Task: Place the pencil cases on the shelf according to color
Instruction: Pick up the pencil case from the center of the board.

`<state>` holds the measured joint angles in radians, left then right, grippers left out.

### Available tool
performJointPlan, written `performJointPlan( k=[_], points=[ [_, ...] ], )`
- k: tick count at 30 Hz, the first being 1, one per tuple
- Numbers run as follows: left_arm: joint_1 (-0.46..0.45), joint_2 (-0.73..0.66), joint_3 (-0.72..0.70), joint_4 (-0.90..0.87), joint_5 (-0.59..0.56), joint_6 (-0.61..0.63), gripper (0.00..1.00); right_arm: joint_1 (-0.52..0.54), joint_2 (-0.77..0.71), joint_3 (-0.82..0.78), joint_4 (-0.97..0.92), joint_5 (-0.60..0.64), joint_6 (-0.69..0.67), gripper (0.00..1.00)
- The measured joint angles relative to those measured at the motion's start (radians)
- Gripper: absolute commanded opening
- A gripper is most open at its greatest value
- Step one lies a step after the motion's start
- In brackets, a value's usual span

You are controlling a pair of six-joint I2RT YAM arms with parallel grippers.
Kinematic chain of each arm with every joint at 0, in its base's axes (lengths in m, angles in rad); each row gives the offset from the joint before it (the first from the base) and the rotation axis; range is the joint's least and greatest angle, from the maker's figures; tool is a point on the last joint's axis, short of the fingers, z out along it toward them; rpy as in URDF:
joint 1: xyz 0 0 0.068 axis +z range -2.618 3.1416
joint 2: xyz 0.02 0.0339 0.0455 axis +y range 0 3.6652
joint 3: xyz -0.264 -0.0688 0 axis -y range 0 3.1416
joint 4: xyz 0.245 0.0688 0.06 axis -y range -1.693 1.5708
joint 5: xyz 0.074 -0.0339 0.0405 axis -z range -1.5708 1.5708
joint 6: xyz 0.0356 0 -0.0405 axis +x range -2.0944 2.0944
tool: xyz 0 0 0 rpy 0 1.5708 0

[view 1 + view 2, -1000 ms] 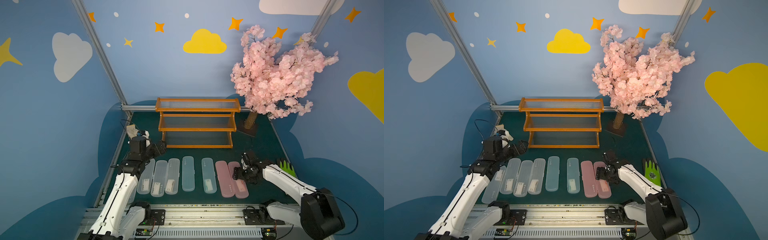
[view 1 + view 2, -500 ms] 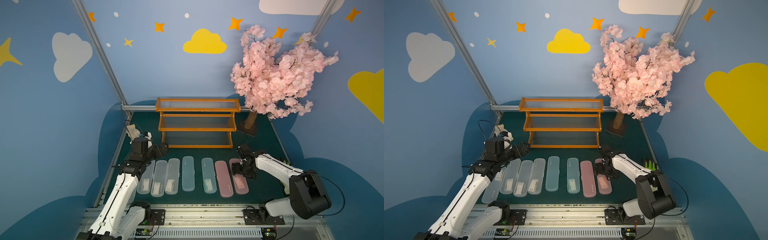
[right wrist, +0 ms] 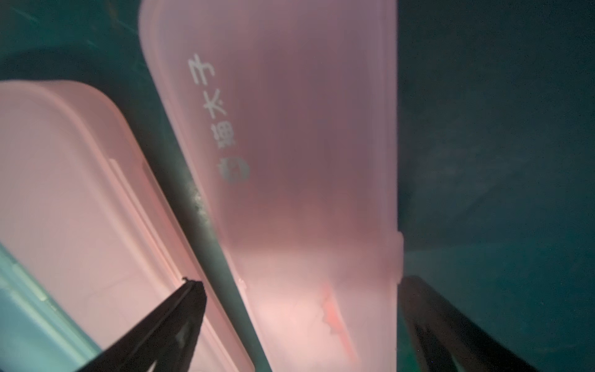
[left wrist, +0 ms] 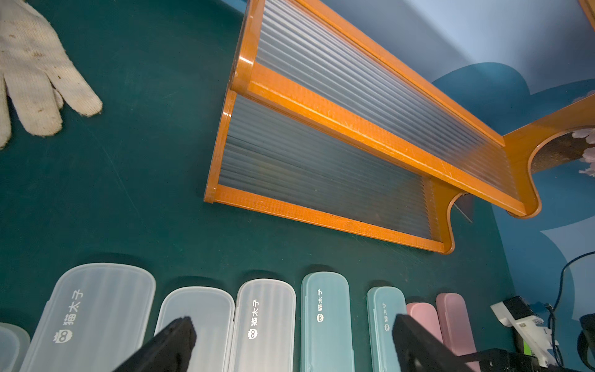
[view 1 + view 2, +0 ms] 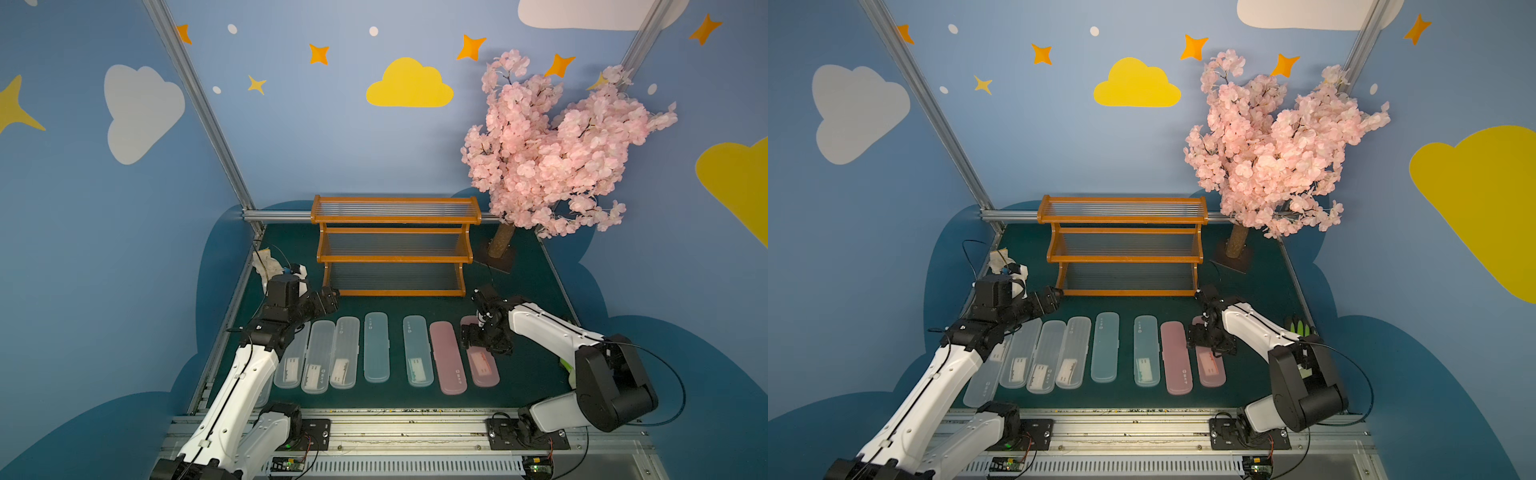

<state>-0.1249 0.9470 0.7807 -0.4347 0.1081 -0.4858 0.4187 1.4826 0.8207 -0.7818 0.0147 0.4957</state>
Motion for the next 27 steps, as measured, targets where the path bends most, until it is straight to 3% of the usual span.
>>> performJointPlan(
  k=[8, 11, 15, 19, 27],
  points=[
    [-0.003, 0.002, 0.0, 0.0, 0.009, 0.0, 1.0, 0.0, 0.057, 0.001, 0.02, 0.011, 0.006, 0.88],
    [-0.006, 0.002, 0.0, 0.0, 0.01, 0.0, 1.0, -0.003, 0.07, 0.025, 0.021, 0.022, 0.005, 0.89],
    [-0.007, 0.008, 0.0, 0.0, 0.016, 0.0, 1.0, -0.009, 0.104, 0.085, 0.022, 0.039, 0.002, 0.98],
    [-0.009, 0.011, 0.0, 0.0, 0.017, 0.0, 1.0, -0.011, 0.098, 0.111, 0.014, 0.069, 0.005, 0.99],
    [-0.012, 0.026, 0.001, 0.002, 0.026, 0.0, 1.0, 0.027, -0.056, 0.039, -0.058, 0.085, 0.053, 0.99]
  ],
)
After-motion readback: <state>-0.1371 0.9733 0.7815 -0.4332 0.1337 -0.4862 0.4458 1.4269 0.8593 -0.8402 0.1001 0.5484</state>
